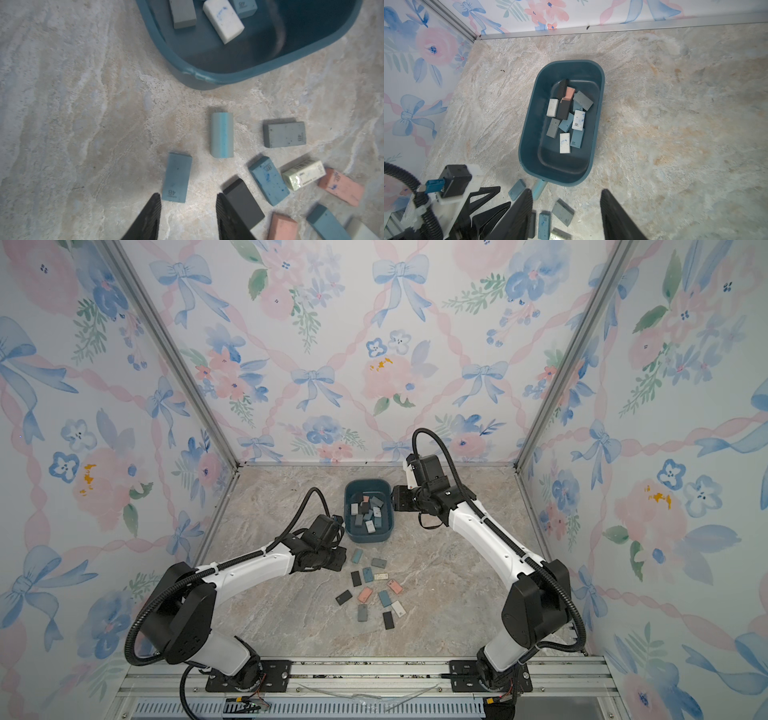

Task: Put the eraser in the storage box
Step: Place the eraser in the storage box, then pick up the eraser from the center of the board.

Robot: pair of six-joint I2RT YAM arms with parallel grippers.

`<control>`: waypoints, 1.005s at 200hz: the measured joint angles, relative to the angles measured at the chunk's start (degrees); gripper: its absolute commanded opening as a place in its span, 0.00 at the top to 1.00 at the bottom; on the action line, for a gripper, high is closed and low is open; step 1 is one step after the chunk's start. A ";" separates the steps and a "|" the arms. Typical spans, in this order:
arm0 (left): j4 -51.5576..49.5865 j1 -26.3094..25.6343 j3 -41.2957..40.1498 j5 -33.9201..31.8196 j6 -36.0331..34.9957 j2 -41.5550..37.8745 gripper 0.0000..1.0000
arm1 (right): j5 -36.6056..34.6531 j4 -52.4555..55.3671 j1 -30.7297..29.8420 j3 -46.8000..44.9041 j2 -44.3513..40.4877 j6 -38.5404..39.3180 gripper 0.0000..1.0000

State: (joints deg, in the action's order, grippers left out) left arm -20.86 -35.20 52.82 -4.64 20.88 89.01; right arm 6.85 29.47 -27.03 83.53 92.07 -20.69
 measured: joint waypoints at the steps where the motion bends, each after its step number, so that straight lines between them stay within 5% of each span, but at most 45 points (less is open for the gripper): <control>1: 0.00 0.00 -0.02 0.00 -0.07 0.20 0.53 | 0.00 -0.09 0.00 -0.13 -0.09 -0.09 0.44; 96: 0.44 0.00 0.02 -1.51 -1.38 7.61 0.55 | -1.18 -2.34 1.86 -6.05 -4.15 -1.64 0.44; 201: 1.68 0.00 0.79 -2.58 -1.73 8.76 0.81 | -1.25 -3.23 2.23 -7.06 -4.55 -2.45 0.44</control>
State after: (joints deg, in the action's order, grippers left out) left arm -19.18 -35.20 53.60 -7.22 19.16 97.78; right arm 5.61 26.24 -24.80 76.47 87.53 -23.14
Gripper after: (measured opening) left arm 0.241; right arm 0.562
